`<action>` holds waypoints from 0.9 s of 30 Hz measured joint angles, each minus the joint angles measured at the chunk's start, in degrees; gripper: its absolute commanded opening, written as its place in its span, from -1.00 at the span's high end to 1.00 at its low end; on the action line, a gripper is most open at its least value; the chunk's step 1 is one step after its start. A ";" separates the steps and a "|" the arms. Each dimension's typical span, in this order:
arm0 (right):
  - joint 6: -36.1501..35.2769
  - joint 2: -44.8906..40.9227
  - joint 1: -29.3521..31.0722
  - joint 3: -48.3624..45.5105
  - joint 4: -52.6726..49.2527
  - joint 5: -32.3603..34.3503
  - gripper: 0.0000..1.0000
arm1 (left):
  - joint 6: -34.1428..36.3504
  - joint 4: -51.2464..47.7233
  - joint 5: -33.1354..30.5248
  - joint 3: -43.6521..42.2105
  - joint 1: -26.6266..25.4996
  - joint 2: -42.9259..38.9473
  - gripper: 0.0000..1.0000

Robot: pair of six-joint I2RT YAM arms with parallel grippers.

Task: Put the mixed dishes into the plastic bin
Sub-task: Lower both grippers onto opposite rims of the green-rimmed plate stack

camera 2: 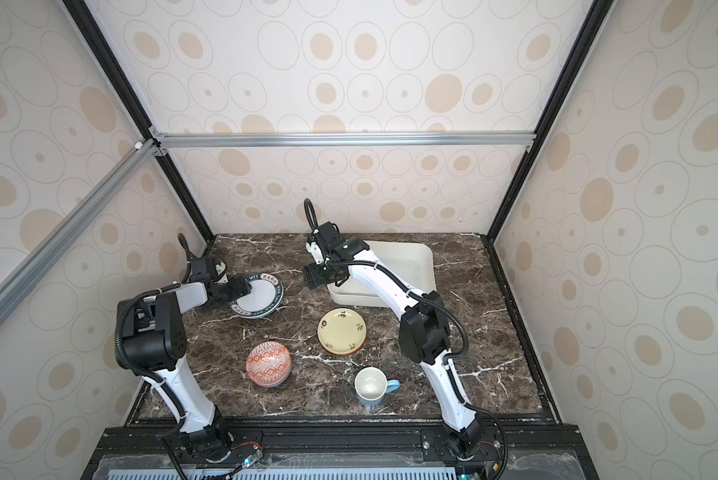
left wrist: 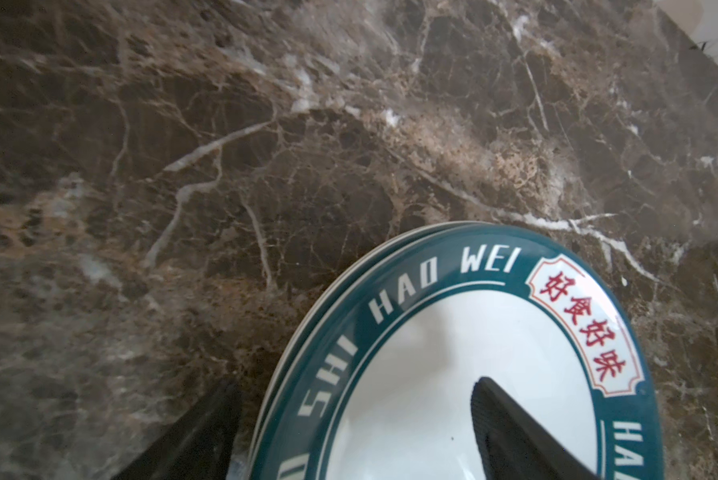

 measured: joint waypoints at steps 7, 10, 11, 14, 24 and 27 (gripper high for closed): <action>0.00 -0.98 -1.20 -1.97 0.02 -0.26 -0.49 | -0.07 -0.20 0.74 1.05 -1.62 1.14 -0.64; -0.20 -1.64 -1.49 -2.62 0.02 -0.55 -0.48 | -0.07 -0.57 0.81 1.31 -3.19 1.22 -0.62; -0.35 -1.77 -1.51 -2.64 0.02 -0.79 -0.47 | -0.09 -0.87 0.83 1.55 -3.87 1.31 -0.62; -0.61 -1.90 -1.51 -2.67 0.11 -1.40 -0.44 | -0.13 -1.46 1.27 2.34 -6.14 1.64 -0.61; -0.61 0.76 -1.51 1.97 0.37 -5.55 -0.35 | -0.81 -2.29 3.30 3.72 -11.52 1.73 -0.59; -0.31 3.69 -1.46 4.37 1.09 -8.07 -0.33 | -1.09 -2.51 3.78 3.72 -12.13 1.57 -0.60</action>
